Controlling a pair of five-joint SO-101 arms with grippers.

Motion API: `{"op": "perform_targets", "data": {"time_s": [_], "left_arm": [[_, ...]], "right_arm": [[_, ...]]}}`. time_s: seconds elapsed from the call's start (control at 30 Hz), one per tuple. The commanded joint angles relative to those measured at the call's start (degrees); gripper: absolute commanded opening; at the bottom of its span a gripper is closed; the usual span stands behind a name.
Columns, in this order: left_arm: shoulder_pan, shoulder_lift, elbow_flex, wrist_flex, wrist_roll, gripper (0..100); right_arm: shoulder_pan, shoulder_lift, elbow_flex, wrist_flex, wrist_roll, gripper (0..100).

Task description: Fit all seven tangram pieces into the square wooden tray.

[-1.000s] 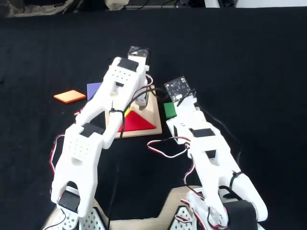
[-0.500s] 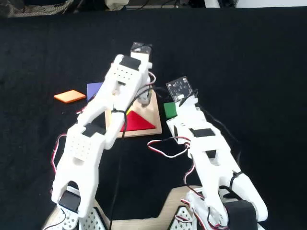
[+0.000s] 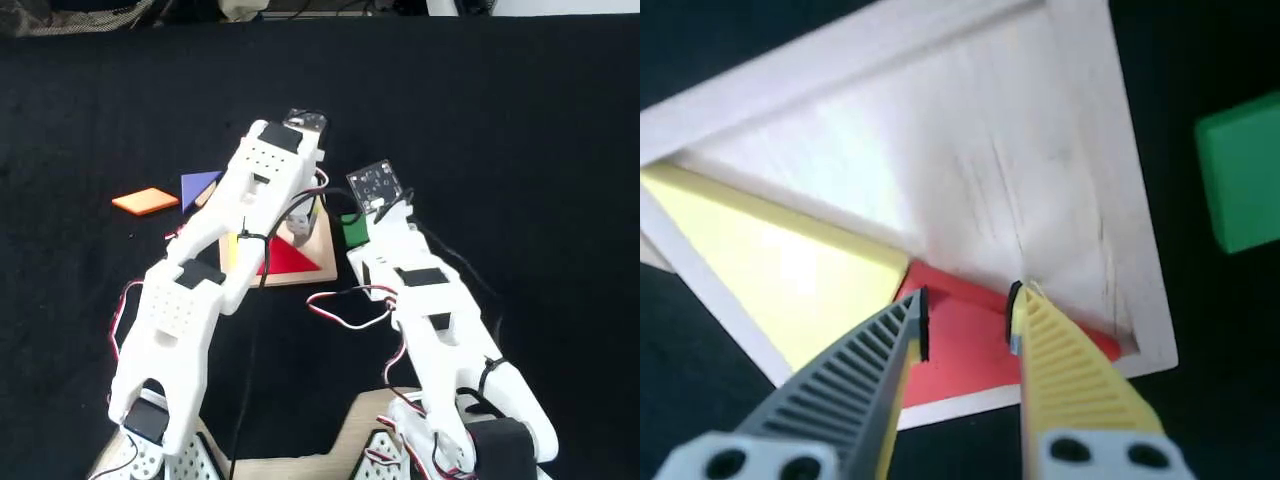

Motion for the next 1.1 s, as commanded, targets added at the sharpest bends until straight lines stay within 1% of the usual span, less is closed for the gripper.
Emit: {"op": "perform_targets", "data": {"time_s": [0.0,0.07,0.13,0.2,0.3,0.4,0.43,0.53,0.6,0.7,0.8,0.9,1.0,1.07], "left_arm": [[0.57,-1.41,-3.82,2.37,-1.93,15],[0.04,-1.67,-7.08,4.66,-2.64,15],[-1.8,-4.13,-13.76,9.32,-2.55,15],[-4.18,-8.0,-17.01,9.58,-2.37,15],[-7.52,-16.79,-16.04,9.58,-2.37,15],[-11.12,-26.02,-8.66,9.49,-2.81,15],[-12.53,-28.92,-6.11,9.49,-2.81,15],[-18.51,-38.42,2.95,9.49,-2.9,15],[-23.25,-45.19,9.01,9.41,-2.9,15],[-28.79,-54.33,19.12,8.62,-4.31,15],[-31.78,-61.54,33.98,3.25,-6.15,15],[-34.07,-65.67,50.07,-6.33,-5.8,16],[-36.62,-66.81,62.46,-16.53,-5.63,16],[-38.2,-66.99,67.3,-21.1,-5.63,16]], "right_arm": [[-0.53,-1.71,-0.4,-1.05,0.53,1.5],[-0.53,-1.8,-0.4,-1.05,0.53,1.4],[-0.44,-1.98,-0.4,-1.05,0.53,1.3],[-0.44,-2.15,-0.31,-1.05,0.53,1.2],[1.14,-2.24,-0.57,-1.05,0.44,1.2],[5.98,-2.24,-2.24,-0.88,-0.26,1.2],[7.56,-2.24,-2.86,-0.88,-1.67,1.3],[11.6,-2.24,-4.26,-0.79,-9.14,1.5],[13.36,-2.24,-4.97,-0.62,-11.96,1.5],[13.27,-2.24,-5.23,1.14,-11.16,4.8],[12.13,-2.24,-5.23,1.76,-10.9,13.2],[12.04,-2.24,-5.14,1.76,-10.81,19.9],[11.96,-1.89,-4.97,1.76,-10.81,21.1],[11.96,-1.8,-4.79,1.76,-10.81,21.1]]}}
